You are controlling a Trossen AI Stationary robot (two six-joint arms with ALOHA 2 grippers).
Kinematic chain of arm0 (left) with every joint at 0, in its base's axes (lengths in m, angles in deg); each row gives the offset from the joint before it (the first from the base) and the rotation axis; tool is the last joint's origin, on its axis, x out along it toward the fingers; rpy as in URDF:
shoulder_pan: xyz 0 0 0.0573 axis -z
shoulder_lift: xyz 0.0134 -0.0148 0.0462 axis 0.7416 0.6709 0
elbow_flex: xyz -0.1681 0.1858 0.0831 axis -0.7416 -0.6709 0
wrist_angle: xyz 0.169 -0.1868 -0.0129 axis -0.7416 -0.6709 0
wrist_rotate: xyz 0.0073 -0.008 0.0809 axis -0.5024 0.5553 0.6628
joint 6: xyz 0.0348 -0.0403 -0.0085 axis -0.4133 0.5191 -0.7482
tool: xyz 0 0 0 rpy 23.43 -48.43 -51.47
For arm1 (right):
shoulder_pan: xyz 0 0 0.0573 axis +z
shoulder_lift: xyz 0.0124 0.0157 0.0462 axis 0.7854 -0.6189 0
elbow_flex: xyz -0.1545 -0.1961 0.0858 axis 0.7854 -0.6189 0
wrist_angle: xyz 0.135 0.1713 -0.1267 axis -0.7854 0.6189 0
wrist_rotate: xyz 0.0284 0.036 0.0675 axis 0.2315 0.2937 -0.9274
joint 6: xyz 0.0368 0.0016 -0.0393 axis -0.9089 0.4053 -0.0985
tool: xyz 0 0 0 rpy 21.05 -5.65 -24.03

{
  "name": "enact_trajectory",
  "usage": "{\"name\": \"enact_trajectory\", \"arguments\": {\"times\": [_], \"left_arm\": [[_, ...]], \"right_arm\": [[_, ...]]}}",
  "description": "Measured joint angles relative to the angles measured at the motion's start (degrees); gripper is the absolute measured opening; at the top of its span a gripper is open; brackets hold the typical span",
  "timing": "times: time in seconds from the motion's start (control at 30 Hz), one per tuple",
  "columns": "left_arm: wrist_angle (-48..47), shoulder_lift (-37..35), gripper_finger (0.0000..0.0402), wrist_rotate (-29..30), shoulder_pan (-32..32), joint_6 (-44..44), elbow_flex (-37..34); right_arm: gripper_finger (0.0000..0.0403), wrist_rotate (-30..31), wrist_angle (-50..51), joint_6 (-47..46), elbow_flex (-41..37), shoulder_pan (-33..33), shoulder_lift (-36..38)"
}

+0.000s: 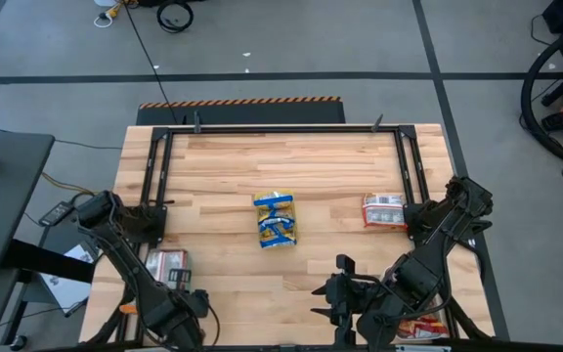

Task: Sort Maruchan noodles
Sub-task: Put the orange noodle pack into the green bin

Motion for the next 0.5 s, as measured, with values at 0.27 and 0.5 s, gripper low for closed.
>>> {"name": "enact_trajectory", "arguments": {"times": [0.27, 0.5], "left_arm": [[-2.2, -2.2, 0.0125, -3.7, -4.0, 1.5, 0.6], [-6.9, -8.2, 0.0163, 2.2, -8.1, 6.7, 0.6]], "right_arm": [[0.0171, 0.0, 0.0, 0.4, 0.0, 0.0, 0.0], [0.0171, -0.4, 0.0, 0.5, 0.0, -0.1, 0.0]]}}
